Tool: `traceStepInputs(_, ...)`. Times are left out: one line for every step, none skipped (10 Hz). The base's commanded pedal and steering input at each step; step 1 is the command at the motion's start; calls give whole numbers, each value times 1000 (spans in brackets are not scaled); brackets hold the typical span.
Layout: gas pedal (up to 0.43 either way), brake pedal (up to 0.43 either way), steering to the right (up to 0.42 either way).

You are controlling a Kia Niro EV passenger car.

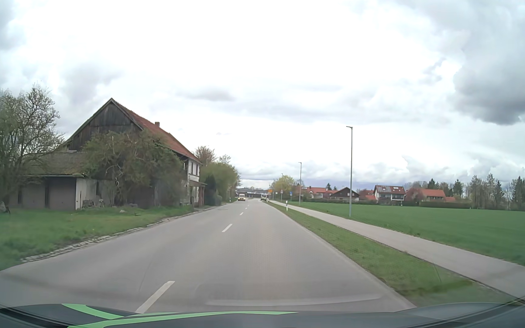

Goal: Follow the waypoints while adhering to traffic rules and regulations

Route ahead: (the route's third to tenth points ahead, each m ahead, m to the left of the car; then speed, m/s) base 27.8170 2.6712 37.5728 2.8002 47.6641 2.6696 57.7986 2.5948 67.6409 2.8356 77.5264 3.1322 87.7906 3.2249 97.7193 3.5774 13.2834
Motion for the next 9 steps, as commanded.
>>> traceStepInputs(98,0,1)
traceStepInputs(98,0,1)
traceStepInputs(98,0,0)
traceStepInputs(98,0,1)
traceStepInputs(98,0,1)
traceStepInputs(98,0,2)
traceStepInputs(98,0,3)
traceStepInputs(98,0,3)
traceStepInputs(98,0,3)
